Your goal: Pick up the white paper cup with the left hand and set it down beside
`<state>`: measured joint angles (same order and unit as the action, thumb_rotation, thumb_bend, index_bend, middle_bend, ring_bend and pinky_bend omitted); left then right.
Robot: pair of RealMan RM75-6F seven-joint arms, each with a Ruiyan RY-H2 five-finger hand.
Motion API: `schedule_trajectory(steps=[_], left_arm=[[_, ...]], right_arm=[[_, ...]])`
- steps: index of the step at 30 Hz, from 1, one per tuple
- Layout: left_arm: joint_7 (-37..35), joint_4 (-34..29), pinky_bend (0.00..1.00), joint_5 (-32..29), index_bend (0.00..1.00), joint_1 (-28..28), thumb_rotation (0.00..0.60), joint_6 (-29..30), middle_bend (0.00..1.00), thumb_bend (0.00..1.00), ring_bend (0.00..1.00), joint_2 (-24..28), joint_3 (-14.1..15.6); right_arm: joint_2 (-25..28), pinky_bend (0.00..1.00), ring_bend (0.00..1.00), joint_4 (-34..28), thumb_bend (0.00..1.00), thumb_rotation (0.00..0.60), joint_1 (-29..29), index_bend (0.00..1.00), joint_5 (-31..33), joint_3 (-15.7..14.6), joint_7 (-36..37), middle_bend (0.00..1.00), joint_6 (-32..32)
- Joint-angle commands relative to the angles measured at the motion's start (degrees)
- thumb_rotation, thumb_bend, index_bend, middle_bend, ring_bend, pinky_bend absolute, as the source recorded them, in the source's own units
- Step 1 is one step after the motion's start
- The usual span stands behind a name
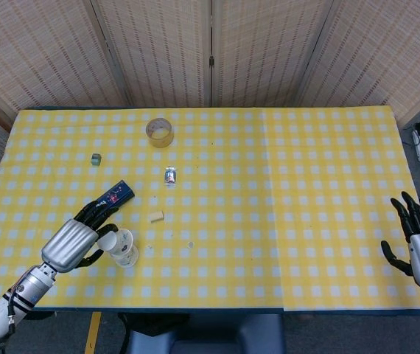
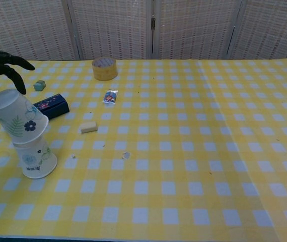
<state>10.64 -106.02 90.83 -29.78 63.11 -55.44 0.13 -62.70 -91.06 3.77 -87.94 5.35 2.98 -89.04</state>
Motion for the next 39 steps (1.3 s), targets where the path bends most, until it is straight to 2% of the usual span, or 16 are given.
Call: schedule_trajectory(steps=[1,8,13,17,27,39], left_arm=[[-1.04,-0.32,0.05,-0.29,0.36,0.56,0.6,1.23,0.11,0.42,0.07,1.12,-0.71],[1.62,1.58,0.05,-3.79,0.36,2.52,0.6,2.67,0.11,0.43,0.07,1.76,-1.14],[8.29,3.3,0.05,-7.83,0.36,3.85,0.6,1.52,0.11,0.43,0.07,-0.51,-0.18],[9.26,4.19,0.04,-10.46,0.36,4.36,0.6,-0.15,0.11,0.42,0.07,-2.06,0.48],[8.08,7.28,0.04,-9.69,0.36,4.78,0.6,-1.89,0.11,0.43,0.07,-6.07,1.93],[9.1,8.74,0.04,-9.58,0.35,4.44,0.6,-2.76,0.11,0.42,0.07,-8.7,1.99]], right_arm=[[-0.01,0.0,0.1,-0.02,0.4,0.6,0.08,0.0,-0.08,0.07,-0.11,0.0,-0.04],[-0.11,0.0,0.1,0.07,0.4,0.6,0.37,0.0,0.11,0.14,0.04,0.0,0.45],[-0.41,0.0,0.1,0.25,0.4,0.6,0.69,0.0,-0.06,0.13,-0.12,0.0,0.77],[-0.36,0.0,0.1,0.05,0.4,0.6,0.85,0.0,-0.07,0.12,-0.48,0.0,0.98],[-0.32,0.0,0.1,-0.67,0.4,0.6,1.0,0.0,-0.05,0.0,-1.3,0.0,1.23],[-0.3,0.0,0.1,-0.92,0.4,0.6,0.9,0.0,0.29,-0.1,-1.54,0.0,1.35]])
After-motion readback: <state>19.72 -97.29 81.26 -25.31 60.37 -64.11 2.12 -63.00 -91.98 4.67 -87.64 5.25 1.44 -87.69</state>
